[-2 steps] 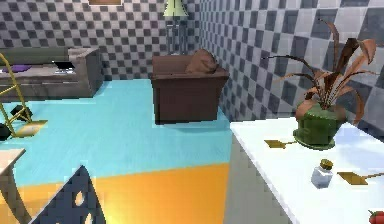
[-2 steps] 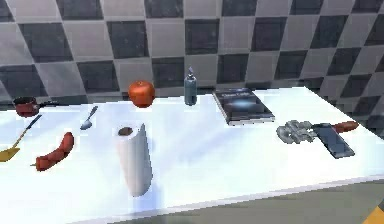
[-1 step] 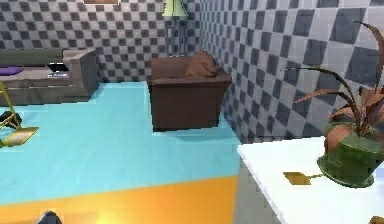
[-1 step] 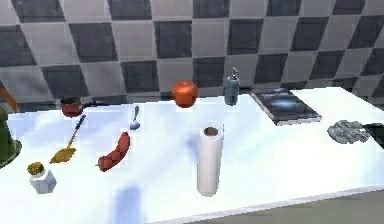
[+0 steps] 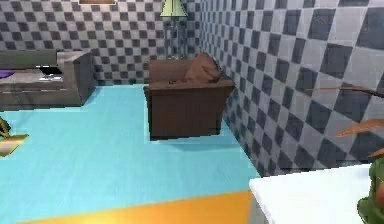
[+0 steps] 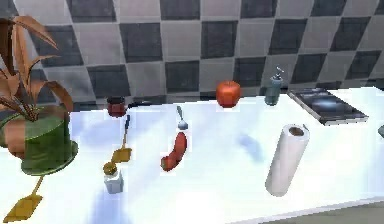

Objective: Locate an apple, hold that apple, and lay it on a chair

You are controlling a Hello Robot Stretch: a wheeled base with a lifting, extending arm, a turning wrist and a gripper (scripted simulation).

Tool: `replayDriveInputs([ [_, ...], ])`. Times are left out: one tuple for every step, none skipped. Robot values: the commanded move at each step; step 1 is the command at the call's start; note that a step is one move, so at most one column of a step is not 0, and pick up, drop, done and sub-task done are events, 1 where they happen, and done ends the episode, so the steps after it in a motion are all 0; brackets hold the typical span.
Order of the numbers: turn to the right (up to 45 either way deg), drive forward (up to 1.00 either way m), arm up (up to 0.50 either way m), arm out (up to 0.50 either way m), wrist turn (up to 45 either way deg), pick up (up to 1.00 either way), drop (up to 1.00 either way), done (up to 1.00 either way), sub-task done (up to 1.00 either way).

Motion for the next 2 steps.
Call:
replayDriveInputs([
  [-45.0, 0.0, 0.0, 0.0, 0.0, 0.0, 0.0, 0.0, 0.0],
  [-45.0, 0.0, 0.0, 0.0, 0.0, 0.0, 0.0, 0.0, 0.0],
])
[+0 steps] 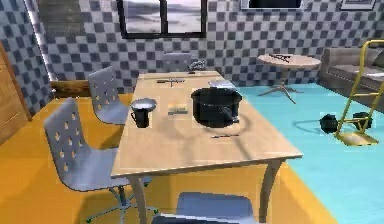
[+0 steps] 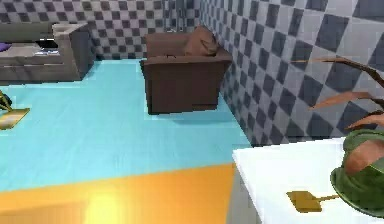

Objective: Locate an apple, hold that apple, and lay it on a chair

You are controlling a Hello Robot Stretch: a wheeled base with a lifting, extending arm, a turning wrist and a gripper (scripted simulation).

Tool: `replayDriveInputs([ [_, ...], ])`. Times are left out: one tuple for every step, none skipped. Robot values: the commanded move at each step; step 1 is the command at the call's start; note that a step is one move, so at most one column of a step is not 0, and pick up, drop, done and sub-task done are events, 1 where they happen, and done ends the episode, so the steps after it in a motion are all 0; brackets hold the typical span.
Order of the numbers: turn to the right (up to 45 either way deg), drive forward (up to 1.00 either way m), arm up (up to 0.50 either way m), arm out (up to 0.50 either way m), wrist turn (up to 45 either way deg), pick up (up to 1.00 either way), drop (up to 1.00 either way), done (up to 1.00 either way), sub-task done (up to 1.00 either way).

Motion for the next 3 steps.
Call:
replayDriveInputs([
  [-45.0, 0.0, 0.0, 0.0, 0.0, 0.0, 0.0, 0.0, 0.0],
  [-42.0, 0.0, 0.0, 0.0, 0.0, 0.0, 0.0, 0.0, 0.0],
  [0.0, 0.1, 0.0, 0.0, 0.0, 0.0, 0.0, 0.0, 0.0],
])
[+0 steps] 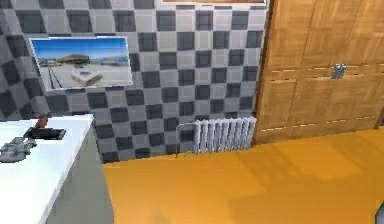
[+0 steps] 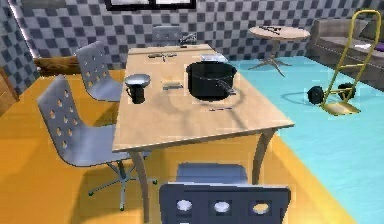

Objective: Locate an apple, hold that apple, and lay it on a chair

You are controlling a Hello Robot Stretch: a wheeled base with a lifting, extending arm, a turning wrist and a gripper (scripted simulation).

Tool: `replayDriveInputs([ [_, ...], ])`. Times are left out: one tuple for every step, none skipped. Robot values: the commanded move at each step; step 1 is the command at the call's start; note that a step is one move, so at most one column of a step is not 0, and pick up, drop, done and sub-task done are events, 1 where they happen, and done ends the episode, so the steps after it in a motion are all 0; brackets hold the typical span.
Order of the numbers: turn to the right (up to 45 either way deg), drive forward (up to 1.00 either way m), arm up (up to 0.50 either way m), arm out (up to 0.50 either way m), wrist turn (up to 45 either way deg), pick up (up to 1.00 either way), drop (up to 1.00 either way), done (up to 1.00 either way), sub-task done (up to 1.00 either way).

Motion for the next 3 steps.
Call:
replayDriveInputs([
  [-45.0, 0.0, 0.0, 0.0, 0.0, 0.0, 0.0, 0.0, 0.0],
  [-45.0, 0.0, 0.0, 0.0, 0.0, 0.0, 0.0, 0.0, 0.0],
  [-45.0, 0.0, 0.0, 0.0, 0.0, 0.0, 0.0, 0.0, 0.0],
])
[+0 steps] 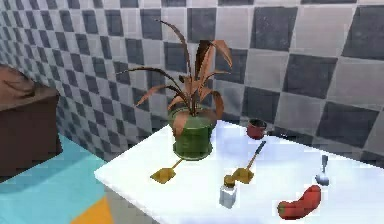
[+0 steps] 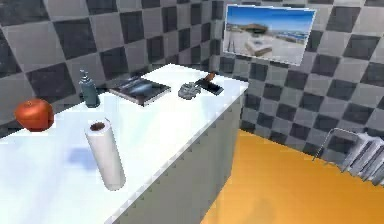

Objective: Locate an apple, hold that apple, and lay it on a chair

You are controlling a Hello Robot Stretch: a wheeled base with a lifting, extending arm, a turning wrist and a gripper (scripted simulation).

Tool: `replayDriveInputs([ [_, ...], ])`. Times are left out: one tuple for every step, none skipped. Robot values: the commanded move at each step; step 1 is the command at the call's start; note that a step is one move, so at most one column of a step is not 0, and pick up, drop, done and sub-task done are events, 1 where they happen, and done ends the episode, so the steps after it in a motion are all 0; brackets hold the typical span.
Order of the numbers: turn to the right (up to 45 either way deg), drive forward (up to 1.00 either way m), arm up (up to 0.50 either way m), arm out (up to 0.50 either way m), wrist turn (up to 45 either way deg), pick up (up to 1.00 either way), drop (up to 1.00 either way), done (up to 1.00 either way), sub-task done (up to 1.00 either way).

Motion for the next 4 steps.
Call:
replayDriveInputs([
  [-33.0, 0.0, 0.0, 0.0, 0.0, 0.0, 0.0, 0.0, 0.0],
  [0.0, 0.0, 0.5, 0.0, 0.0, 0.0, 0.0, 0.0, 0.0],
  [0.0, 0.0, 0.38, 0.0, 0.0, 0.0, 0.0, 0.0, 0.0],
  [0.0, 0.0, 0.0, 0.5, 0.0, 0.0, 0.0, 0.0, 0.0],
])
